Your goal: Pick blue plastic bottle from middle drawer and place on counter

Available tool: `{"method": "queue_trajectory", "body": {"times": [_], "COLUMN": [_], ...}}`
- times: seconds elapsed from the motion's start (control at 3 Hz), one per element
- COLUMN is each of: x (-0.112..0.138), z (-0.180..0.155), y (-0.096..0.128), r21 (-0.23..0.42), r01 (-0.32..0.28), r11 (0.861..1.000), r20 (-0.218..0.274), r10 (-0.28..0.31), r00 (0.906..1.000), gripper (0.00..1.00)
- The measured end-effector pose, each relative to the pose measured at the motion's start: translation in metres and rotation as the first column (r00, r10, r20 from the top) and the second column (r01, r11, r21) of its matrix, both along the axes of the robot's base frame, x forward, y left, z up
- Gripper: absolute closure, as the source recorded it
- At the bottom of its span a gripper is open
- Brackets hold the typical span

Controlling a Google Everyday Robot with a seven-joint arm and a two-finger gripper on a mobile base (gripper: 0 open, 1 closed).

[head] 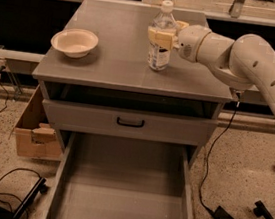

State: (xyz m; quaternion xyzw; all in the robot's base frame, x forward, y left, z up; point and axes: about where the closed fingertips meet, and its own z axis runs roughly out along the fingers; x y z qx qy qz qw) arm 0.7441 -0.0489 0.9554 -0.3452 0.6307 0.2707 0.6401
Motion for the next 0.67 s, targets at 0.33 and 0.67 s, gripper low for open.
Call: {"method": "queue_trajectory", "body": {"times": [0.33,0.67], "x": [0.0001,0.0001], "z": [-0.0284,-0.0210], "y": [0.0249,0.0249], "r21": [-0.051,-0.051], "r01": [-0.032,-0.032], "r11": [0.998,0.998], "r20": [-0.013,-0.013], "r10": [0.032,0.032], "r00": [0.9994,0.9994], "gripper": [0.98,0.76]}}
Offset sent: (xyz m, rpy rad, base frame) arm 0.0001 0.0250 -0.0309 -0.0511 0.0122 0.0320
